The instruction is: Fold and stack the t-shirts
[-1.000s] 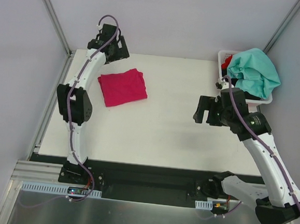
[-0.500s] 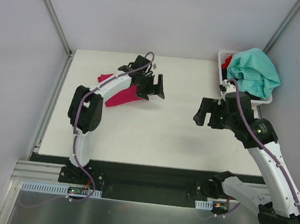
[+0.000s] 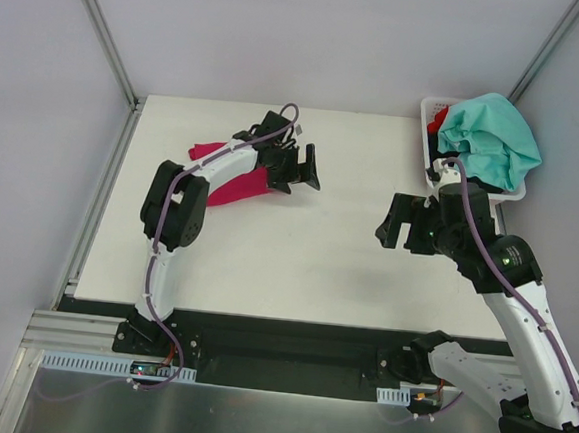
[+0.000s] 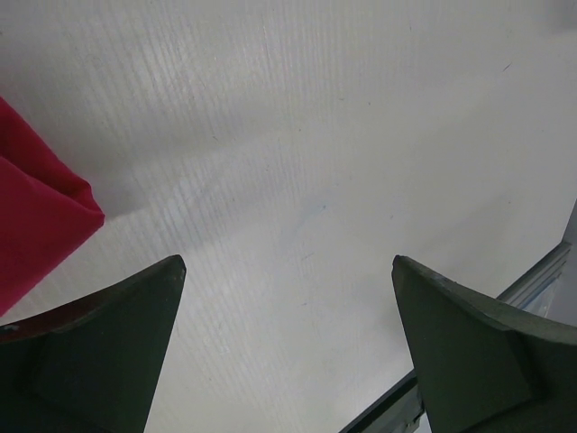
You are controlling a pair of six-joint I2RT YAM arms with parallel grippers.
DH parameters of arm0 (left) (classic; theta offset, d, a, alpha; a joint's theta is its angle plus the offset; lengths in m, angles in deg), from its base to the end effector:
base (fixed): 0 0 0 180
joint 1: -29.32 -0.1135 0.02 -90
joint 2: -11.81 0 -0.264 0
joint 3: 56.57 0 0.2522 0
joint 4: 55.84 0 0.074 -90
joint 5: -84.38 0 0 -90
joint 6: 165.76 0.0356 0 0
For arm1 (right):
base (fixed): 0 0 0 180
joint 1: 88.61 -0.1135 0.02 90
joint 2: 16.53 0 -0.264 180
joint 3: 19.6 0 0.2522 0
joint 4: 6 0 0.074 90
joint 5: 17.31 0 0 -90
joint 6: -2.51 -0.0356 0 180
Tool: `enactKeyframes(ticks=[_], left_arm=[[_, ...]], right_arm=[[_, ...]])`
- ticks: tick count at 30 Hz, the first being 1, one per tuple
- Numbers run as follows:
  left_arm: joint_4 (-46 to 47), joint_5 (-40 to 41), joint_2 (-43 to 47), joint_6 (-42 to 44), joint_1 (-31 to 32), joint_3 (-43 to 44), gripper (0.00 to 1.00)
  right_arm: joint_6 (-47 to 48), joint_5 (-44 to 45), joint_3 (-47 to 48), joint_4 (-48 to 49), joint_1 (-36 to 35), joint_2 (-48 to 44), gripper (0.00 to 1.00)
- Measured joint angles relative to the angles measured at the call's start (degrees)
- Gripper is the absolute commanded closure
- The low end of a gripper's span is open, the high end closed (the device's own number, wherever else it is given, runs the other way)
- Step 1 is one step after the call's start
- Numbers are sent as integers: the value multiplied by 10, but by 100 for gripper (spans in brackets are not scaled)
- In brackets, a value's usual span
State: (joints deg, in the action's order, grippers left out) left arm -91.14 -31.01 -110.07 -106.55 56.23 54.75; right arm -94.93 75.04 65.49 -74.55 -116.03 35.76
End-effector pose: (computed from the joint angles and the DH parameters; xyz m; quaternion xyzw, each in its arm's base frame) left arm 0.4223 -0.2314 0.2153 0.0519 0.9063 -0.3553 0.2228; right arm 0.1422 0.0721 0.3950 -0.1452 0.8780 0.1191 0.4404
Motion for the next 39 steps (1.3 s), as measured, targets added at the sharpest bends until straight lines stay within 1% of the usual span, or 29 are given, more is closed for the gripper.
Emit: enactKeyframes(ticks=[5,10,17,26,30,39], left_arm=[[34,4,-15,-2,0,-1,1],[90,7,-36,-24,0,-1,1],[149,38,-54,-57,0,0,1],[179,84,-55,-62,0,-5,1],[188,110,-53,-58,-3,-34,1],[203,127,-21,-54,-27,-84,1]], right_arm=[[0,0,-1,0,0,0,4],[2,-1,-8,0,0,0,4],[6,-2,-8,0,0,0,4],[9,-3,-15,0,0,1,4],[9,-8,-19,1,0,2,4],[9,-14,-19,1,-1,3,4]])
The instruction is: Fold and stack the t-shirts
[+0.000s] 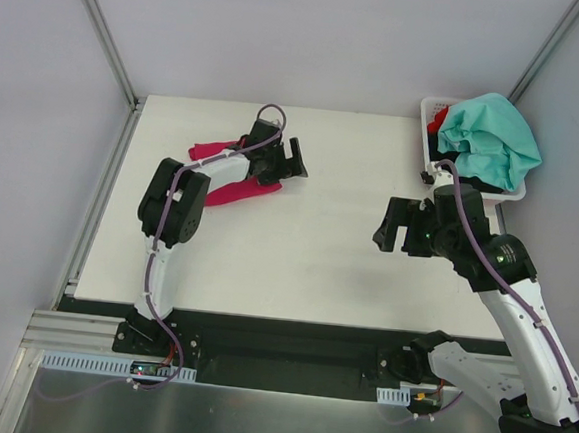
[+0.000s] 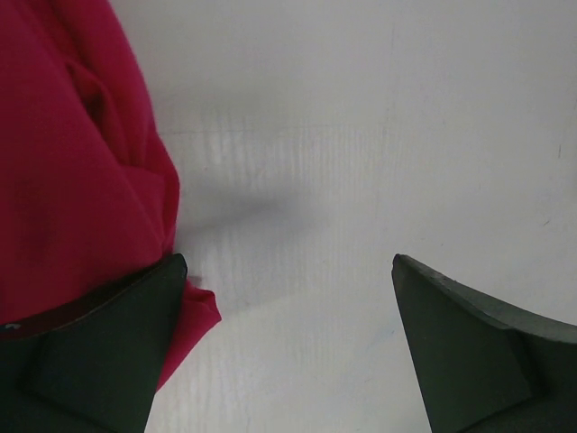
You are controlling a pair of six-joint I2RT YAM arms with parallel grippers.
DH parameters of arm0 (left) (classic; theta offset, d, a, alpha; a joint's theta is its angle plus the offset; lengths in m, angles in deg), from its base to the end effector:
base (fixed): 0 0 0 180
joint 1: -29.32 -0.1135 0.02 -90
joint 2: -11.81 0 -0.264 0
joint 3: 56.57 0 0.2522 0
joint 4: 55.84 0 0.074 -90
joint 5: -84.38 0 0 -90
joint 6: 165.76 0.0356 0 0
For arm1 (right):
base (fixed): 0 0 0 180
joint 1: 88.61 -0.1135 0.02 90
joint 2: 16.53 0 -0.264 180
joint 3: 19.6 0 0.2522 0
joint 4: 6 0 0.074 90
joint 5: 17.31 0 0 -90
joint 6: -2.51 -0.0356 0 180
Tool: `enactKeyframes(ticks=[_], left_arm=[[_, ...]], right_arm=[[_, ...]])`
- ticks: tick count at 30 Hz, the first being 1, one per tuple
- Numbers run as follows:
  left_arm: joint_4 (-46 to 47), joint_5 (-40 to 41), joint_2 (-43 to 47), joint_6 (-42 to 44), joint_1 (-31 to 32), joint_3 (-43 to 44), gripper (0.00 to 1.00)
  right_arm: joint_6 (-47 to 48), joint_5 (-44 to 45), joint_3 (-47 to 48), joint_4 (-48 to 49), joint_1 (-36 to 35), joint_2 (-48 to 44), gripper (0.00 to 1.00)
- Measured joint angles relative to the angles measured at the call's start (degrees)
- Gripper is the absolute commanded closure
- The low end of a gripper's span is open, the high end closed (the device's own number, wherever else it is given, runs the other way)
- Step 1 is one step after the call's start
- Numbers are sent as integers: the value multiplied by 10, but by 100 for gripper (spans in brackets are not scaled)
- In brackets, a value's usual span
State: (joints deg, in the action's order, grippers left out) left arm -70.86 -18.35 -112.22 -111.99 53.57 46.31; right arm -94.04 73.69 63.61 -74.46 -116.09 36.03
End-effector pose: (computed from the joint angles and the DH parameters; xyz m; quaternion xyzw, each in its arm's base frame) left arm 0.4442 -0.2087 0.1771 -0.0426 0.8866 -0.3120 0.3389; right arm 0.1449 0.0747 0.3845 -0.1593 0.8838 0.1212 0.4229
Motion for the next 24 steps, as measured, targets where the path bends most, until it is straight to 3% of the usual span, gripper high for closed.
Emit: enactKeyframes(ticks=[12,24], left_arm=[[-56,43,80,43,-52,-74,1],[-94,58,112,64,-71,-75,1]], right_arm=[[-3,-24,-1,11,0,4,4],[-3,-34,-1,15,0,4,4]])
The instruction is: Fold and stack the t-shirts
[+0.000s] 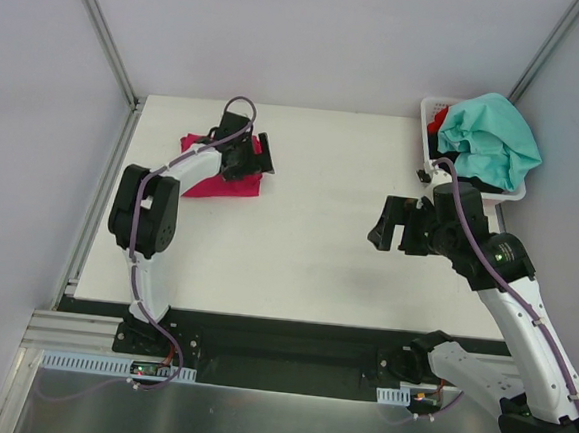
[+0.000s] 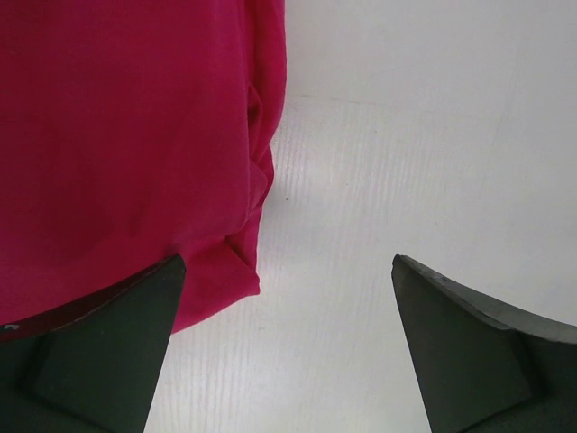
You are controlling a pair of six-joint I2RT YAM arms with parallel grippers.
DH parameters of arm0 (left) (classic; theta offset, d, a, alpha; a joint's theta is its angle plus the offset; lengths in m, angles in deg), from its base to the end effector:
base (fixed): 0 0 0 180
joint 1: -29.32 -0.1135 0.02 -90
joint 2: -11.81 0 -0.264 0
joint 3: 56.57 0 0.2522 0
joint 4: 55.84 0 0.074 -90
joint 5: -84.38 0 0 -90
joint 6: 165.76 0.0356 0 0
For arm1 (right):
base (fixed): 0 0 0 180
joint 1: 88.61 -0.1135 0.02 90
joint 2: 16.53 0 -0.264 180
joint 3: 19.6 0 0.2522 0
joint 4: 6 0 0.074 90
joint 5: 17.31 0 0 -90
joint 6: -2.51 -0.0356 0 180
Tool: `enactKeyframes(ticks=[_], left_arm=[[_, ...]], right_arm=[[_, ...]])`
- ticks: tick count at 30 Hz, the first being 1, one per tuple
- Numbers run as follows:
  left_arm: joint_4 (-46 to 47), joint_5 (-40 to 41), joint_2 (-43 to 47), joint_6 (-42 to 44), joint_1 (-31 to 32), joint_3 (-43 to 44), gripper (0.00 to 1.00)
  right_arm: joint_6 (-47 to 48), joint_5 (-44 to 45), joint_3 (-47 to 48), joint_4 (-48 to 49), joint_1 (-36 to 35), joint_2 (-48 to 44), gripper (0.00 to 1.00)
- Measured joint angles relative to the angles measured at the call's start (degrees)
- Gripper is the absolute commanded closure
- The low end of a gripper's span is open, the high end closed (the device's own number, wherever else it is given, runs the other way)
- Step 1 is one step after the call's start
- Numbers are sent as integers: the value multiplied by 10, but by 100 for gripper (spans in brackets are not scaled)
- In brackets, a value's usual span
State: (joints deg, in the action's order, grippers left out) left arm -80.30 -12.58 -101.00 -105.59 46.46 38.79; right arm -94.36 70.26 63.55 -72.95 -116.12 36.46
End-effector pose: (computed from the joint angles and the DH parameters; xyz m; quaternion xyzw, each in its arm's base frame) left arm 0.4233 -0.1351 0.2082 -0.0762 0.9087 -0.2129 0.3509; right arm 0.1473 0.0784 0.3854 -0.1695 0.8778 0.1504 0.4221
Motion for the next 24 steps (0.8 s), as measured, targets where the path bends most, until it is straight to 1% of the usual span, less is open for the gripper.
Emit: enactKeyframes(ticks=[8,11,15,24], left_arm=[[-20,-13,73,-7,0,5,1],[-20,-10,87,-7,0,14,1],[-16,-9,76,-9,0,23,1],[-16,-4,17,-26,2,21,1]], right_arm=[[-5,-4,0,3,-5,0,4],[-5,-4,-3,3,-6,-3,4],[-5,-4,-9,2,-6,-7,4],[-4,-4,-9,2,-6,-7,4]])
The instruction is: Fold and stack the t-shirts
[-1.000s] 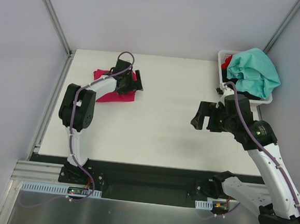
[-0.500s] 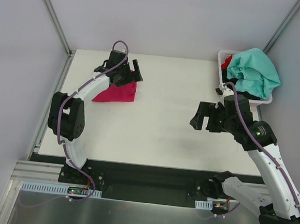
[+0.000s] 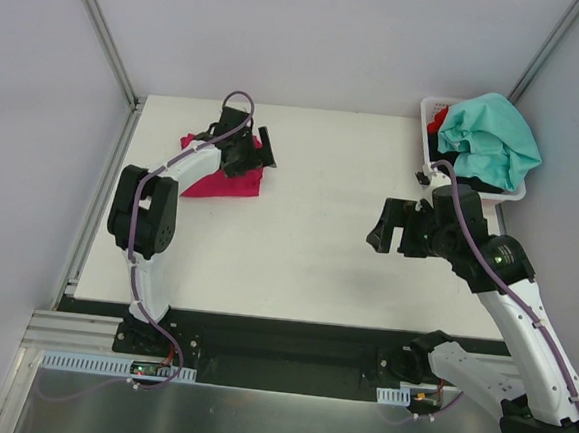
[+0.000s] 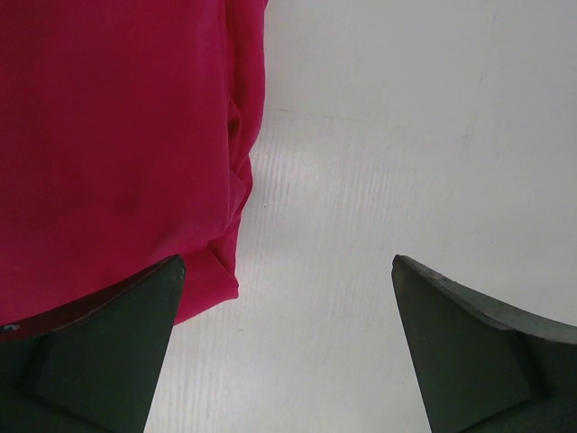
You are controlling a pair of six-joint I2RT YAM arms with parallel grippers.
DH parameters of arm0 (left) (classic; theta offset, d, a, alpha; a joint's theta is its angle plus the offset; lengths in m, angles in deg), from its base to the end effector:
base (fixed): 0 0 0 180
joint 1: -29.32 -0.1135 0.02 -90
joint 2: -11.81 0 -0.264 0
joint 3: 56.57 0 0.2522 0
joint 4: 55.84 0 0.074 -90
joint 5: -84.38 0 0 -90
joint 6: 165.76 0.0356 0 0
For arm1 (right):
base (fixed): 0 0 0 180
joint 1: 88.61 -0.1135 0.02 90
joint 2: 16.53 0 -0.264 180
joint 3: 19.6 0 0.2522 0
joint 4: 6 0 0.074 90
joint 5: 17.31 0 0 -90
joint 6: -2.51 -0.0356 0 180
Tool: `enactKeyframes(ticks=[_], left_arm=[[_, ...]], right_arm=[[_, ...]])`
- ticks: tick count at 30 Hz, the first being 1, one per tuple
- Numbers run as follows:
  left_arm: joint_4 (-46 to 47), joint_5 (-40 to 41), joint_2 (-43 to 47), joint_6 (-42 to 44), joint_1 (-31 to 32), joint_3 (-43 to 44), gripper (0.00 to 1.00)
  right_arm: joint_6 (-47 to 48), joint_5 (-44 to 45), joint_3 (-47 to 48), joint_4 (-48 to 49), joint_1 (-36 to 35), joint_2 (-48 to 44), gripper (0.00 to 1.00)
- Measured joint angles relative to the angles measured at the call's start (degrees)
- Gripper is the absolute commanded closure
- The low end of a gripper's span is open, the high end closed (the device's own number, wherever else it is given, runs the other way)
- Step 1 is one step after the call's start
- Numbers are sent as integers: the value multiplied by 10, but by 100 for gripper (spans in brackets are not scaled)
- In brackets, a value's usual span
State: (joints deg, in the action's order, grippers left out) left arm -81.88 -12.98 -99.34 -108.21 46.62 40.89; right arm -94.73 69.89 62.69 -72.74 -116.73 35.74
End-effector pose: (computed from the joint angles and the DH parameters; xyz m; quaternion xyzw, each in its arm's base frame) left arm 0.4229 -0.1365 0.2302 -0.0921 0.8992 -0.2310 0.3601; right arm 0.1444 0.0791 0.3830 -0.1727 0.8768 0.1569 0.4204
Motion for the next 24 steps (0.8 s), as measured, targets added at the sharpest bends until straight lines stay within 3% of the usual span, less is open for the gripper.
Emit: enactKeyframes(ticks=[13,24], left_arm=[[27,-10,-63,-21,8,2,1],[45,-13,-67,-36,9,2,1]], right_arm=[[3,0,0,-2,0,9,4],[7,0,0,-4,0,26,4]])
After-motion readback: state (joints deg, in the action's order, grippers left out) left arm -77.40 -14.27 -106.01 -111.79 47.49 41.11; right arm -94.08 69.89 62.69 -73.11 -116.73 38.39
